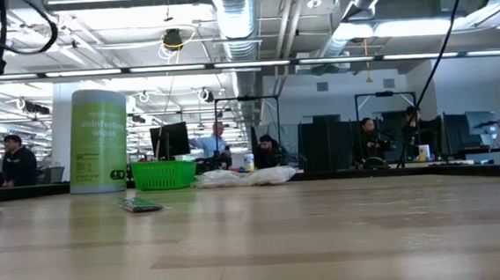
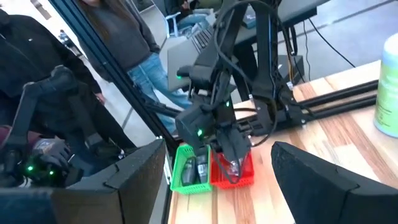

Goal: Pick & Place Travel size toiletries
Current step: Put the nail cutter into the left red bin, then put the black comb into the top green bin

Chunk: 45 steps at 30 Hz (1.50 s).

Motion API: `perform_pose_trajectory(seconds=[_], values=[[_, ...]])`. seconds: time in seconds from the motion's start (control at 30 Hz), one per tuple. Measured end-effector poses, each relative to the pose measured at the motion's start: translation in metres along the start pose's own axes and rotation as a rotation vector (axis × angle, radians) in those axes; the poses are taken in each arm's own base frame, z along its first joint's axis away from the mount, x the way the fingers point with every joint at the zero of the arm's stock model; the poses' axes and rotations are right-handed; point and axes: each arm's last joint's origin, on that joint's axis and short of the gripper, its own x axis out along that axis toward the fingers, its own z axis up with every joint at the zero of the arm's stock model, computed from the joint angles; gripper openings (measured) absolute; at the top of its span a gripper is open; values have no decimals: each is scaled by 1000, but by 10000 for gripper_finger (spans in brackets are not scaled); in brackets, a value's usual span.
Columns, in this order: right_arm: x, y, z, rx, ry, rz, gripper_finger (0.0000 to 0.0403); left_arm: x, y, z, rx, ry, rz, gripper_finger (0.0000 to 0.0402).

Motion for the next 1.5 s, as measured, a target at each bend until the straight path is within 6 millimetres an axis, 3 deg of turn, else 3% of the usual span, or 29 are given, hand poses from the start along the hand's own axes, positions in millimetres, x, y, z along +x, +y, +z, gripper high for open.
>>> perform_pose_trajectory(seconds=[0.33,0.57,1.0,1.27,1.5], values=[[1,1,4,-1,-43,10,283,23,-4,4,139,74,100,41],[0,1,4,6,-46,12,283,25,-4,5,139,75,117,43],[0,0,4,10,-45,9,283,24,-4,3,130,111,79,101],[0,0,3,8,-35,5,283,0,-1,-3,22,90,-42,113],[0,-4,2,-32,-7,-11,283,-30,8,-10,-142,-29,-174,90]])
